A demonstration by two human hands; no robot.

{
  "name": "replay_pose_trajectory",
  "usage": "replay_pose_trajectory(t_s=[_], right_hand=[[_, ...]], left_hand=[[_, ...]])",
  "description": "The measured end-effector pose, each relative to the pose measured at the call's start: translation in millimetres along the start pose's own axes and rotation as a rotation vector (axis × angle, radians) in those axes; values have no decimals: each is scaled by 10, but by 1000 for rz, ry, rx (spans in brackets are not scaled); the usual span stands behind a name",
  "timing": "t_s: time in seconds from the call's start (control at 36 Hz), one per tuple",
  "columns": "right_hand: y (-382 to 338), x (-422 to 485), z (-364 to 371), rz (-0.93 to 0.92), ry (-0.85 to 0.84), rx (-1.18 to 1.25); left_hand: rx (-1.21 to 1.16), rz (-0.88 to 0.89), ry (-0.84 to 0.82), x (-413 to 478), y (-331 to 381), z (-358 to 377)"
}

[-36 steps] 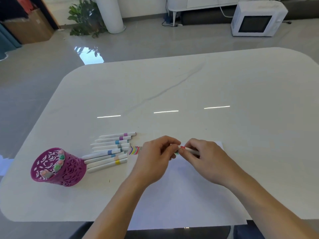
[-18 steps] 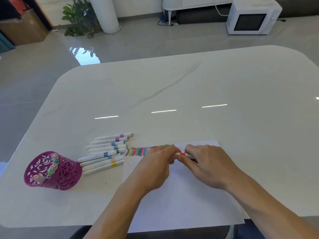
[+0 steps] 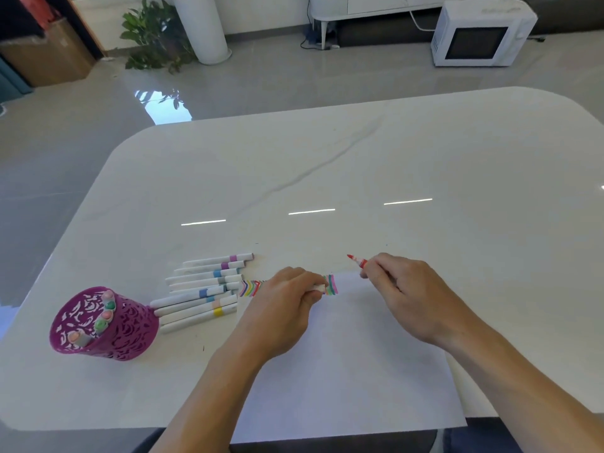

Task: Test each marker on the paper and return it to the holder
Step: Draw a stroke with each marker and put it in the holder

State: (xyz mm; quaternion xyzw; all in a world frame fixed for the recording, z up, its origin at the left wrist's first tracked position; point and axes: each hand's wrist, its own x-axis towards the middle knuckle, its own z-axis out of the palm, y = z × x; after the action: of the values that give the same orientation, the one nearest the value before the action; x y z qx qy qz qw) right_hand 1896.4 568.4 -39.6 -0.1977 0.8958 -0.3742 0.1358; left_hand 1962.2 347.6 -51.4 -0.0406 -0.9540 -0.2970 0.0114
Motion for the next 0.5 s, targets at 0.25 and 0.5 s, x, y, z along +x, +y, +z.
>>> replay_pose_trajectory(t_s=[0.25, 0.5], right_hand=[[60, 58, 19, 8, -20, 176], [1, 99, 76, 49, -139, 479]], left_hand=[[42, 37, 12, 9, -85, 101], [54, 60, -82, 10, -101, 190]])
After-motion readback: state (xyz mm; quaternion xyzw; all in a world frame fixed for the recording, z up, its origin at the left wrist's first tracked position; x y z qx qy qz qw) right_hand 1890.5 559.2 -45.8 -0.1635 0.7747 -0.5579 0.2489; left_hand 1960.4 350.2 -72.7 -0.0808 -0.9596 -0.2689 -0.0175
